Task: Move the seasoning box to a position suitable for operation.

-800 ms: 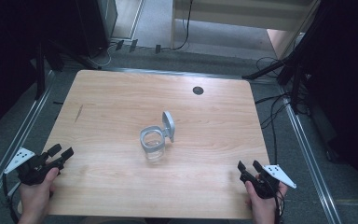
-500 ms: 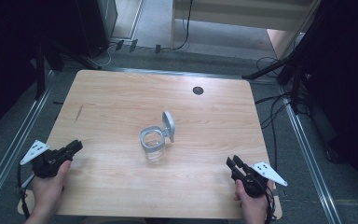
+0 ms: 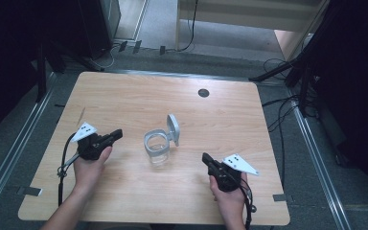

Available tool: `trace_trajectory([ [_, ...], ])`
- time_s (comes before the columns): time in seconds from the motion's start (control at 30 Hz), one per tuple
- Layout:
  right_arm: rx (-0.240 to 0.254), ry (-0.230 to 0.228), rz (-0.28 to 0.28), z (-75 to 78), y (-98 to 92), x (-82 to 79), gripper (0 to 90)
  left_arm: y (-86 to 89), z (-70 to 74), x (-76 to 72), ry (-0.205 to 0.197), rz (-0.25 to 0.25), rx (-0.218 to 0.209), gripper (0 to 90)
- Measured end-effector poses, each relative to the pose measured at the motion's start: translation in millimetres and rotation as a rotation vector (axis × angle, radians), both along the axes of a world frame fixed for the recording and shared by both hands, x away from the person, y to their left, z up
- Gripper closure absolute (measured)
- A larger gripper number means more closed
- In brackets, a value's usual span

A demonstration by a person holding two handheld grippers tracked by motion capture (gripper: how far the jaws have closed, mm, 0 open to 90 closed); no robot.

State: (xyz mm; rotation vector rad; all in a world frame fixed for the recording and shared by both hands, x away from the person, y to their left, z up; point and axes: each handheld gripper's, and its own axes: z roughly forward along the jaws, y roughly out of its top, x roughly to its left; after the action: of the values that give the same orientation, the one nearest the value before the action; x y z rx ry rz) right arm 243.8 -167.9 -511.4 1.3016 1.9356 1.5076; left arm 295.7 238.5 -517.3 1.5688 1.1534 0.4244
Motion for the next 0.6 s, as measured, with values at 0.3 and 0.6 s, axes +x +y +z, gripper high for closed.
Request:
trace_trajectory([
  [0.3,-0.015,0.003,0.063,0.2,50.8,9.8,90.0,-31.6,5.2,28.2,0.028,-0.061,0.0,90.0],
  [0.6,0.012,0.017,0.074,-0.3,77.0,15.1,90.0,-49.2,1.0,33.9,0.038,-0.131,0.011,90.0],
])
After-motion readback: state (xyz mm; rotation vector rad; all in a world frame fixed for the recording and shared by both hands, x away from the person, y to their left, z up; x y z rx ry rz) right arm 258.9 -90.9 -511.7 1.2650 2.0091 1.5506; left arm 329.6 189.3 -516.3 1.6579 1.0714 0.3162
